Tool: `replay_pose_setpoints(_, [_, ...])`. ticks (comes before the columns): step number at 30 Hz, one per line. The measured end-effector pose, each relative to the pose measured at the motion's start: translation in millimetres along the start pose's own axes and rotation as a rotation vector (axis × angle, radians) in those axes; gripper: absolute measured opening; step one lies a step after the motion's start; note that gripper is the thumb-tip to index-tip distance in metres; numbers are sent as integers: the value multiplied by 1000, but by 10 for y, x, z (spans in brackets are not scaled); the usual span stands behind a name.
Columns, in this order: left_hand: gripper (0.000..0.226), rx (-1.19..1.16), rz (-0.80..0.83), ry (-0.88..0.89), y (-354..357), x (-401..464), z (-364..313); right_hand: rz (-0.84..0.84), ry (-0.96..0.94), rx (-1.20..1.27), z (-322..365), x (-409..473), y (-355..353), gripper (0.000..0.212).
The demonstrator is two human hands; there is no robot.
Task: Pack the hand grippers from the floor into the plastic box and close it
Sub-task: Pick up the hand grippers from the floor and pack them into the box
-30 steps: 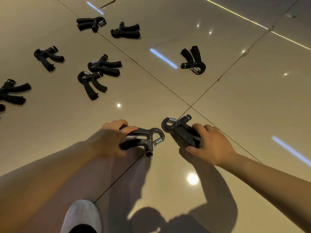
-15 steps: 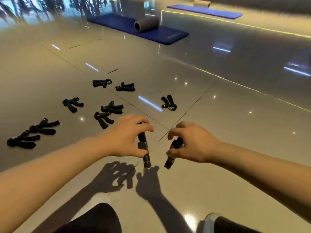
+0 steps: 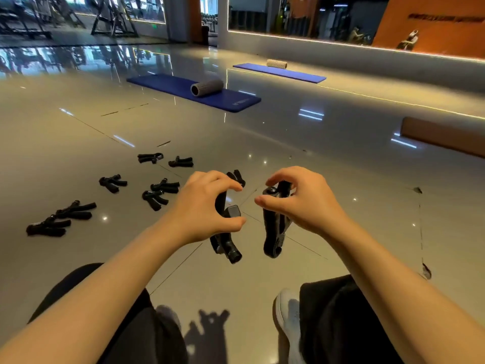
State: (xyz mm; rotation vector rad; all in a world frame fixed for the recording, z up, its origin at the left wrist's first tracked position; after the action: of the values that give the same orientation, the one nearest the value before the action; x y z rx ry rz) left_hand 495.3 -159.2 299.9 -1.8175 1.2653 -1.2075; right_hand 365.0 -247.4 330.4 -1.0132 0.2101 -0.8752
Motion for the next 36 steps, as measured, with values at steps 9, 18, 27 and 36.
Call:
replay_pose_setpoints(9, [63, 208, 169, 95, 406, 45, 11, -112, 186, 220, -509, 225, 229, 38])
replay_pose_setpoints(18, [54, 239, 185, 126, 519, -5, -277, 12, 96, -16, -548, 47, 306, 56])
replay_pose_setpoints(27, [50, 164, 61, 63, 516, -816, -1148, -5, 78, 22, -615, -1299, -180, 54])
replay_pose_setpoints(36, [49, 123, 30, 79, 706, -1743, -2410, -103, 219, 55, -1091, -2978, -857, 45])
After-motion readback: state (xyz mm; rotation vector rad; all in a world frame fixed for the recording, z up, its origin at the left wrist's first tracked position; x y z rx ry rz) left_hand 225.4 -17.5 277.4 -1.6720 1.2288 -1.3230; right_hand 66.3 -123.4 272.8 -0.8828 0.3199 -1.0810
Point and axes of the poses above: each hand's wrist, its own x-axis towards the middle knuckle, its own y-axis out of the palm, z = x × y, the point moved 8 cm from there along x, towards the middle knuckle, and after that the axes turned 5 degrees about y, right-handed, at the moved point
